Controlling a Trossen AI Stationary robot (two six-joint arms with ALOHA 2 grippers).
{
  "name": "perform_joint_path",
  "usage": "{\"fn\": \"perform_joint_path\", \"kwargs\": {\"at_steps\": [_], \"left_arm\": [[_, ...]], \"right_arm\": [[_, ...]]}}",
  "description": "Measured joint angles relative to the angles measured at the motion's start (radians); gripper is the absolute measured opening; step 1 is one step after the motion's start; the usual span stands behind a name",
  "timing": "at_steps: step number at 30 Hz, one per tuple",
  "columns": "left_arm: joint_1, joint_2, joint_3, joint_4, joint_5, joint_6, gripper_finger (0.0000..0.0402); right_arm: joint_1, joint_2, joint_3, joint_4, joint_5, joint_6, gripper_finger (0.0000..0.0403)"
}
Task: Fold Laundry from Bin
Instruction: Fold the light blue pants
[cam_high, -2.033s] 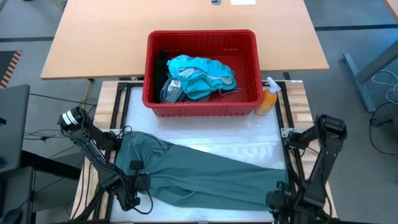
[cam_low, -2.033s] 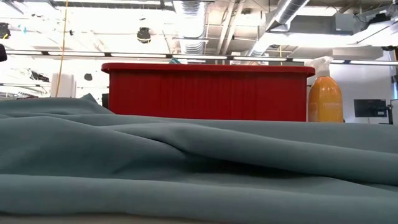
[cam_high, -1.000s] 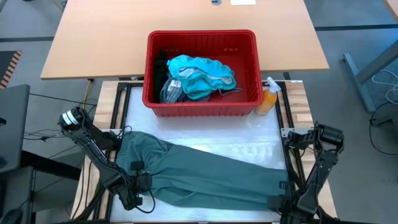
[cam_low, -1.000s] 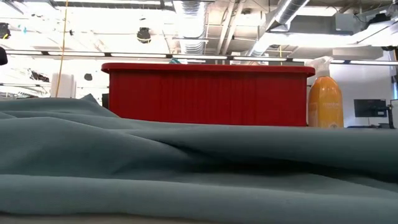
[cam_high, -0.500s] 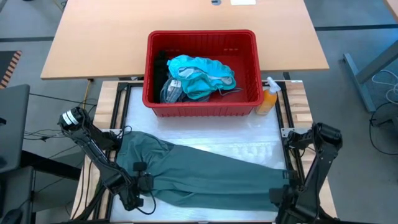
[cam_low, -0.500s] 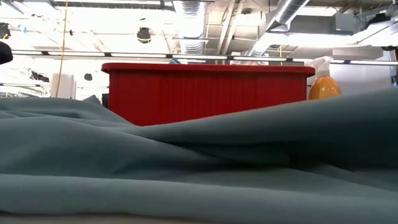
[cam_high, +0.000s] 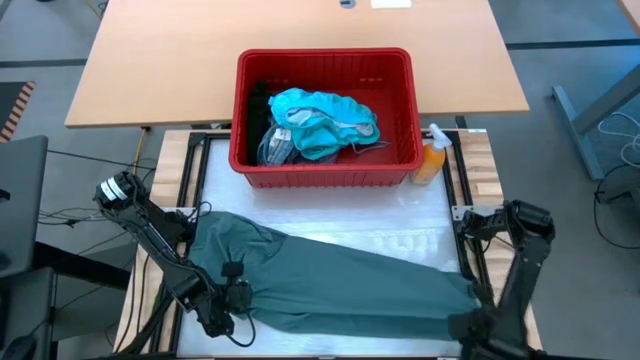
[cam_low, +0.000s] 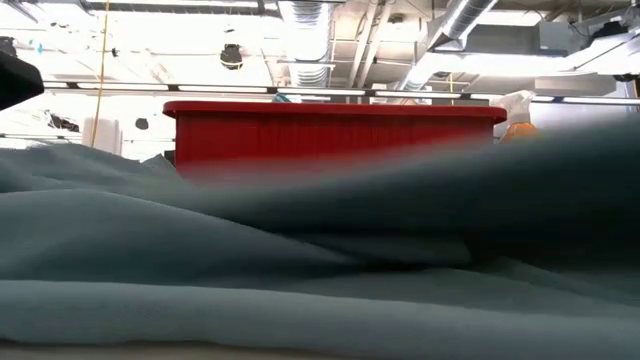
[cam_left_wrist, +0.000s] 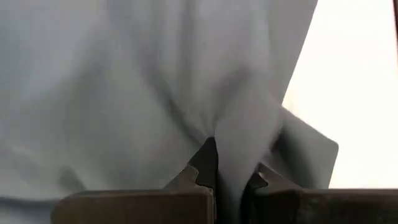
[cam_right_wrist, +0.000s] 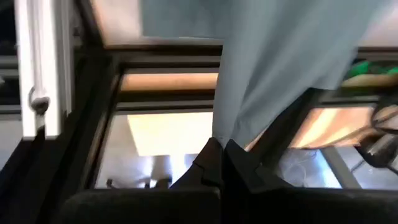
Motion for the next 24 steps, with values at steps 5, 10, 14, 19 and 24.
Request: {"fn": "perform_joint_path", "kwargs": {"at_steps": [5, 10, 14, 19, 24], "left_arm": [[-0.003, 0.0, 0.0, 0.01, 0.01, -0.004, 0.0], [-0.004, 0.0, 0.0, 0.024, 0.028, -0.011, 0.0], [-0.019, 0.0, 0.0, 0.019, 0.058, -0.034, 0.0], [-0.045, 0.0, 0.001, -0.059, 0.078, -0.076, 0.0], [-0.055, 0.0, 0.001, -0.089, 0.059, -0.073, 0.0]], "right_arm": [[0.072, 0.0, -0.001, 0.076, 0.066, 0.165, 0.0018], [0.073, 0.003, -0.001, 0.188, 0.134, 0.159, 0.0018], [0.06, 0.018, -0.013, 0.23, 0.084, 0.126, 0.0018], [0.041, 0.051, -0.032, 0.356, 0.059, 0.079, 0.0018], [0.032, 0.048, -0.032, 0.351, 0.055, 0.086, 0.0018]]}}
